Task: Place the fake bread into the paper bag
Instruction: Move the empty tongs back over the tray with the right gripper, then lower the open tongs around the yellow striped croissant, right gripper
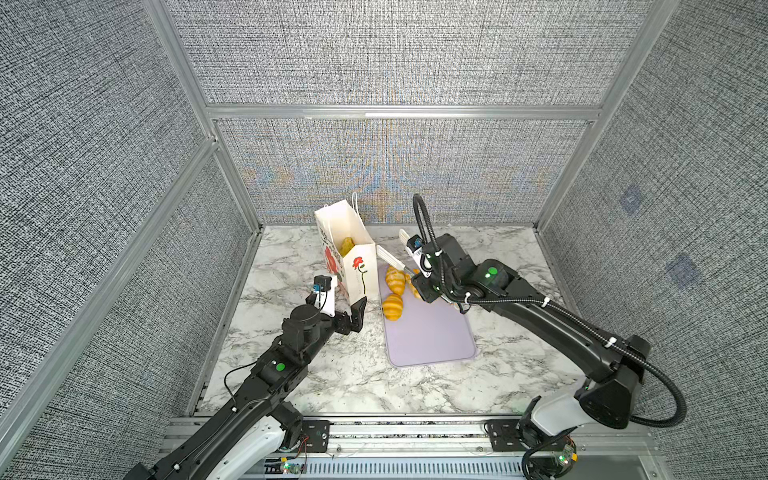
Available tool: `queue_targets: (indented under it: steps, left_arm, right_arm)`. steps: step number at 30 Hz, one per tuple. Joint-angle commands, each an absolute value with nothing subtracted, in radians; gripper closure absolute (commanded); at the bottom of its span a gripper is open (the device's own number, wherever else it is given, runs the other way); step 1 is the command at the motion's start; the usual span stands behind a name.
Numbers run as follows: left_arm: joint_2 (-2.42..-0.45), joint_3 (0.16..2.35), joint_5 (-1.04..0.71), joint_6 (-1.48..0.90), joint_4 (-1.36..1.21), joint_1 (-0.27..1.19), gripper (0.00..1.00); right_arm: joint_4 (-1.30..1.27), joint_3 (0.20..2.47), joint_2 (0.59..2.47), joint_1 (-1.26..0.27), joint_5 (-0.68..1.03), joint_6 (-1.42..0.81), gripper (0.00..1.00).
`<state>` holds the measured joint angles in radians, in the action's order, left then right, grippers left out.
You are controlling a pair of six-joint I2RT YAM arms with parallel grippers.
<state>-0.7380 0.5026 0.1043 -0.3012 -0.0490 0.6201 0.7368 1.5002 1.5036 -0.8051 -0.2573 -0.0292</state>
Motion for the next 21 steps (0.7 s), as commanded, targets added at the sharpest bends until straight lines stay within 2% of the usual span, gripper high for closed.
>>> queue_targets:
  steps: [1,9,21]
  left_arm:
    - [-0.748,0.485,0.131,-0.329,-0.09,0.63,0.01]
    - [-0.75,0.445,0.156,-0.354,-0.101,0.634,0.01]
    - [-0.768,0.449,0.157,-0.338,-0.09,0.634,0.01]
  right_arm:
    - [0.737,1.456,1.481,-0.806,-0.281,-0.082,0.43]
    - [0.792,1.34,1.512,-0.808,-0.254,-0.181,0.43]
    - [0.883,1.383,1.778,-0.903,-0.302,-0.3,0.43]
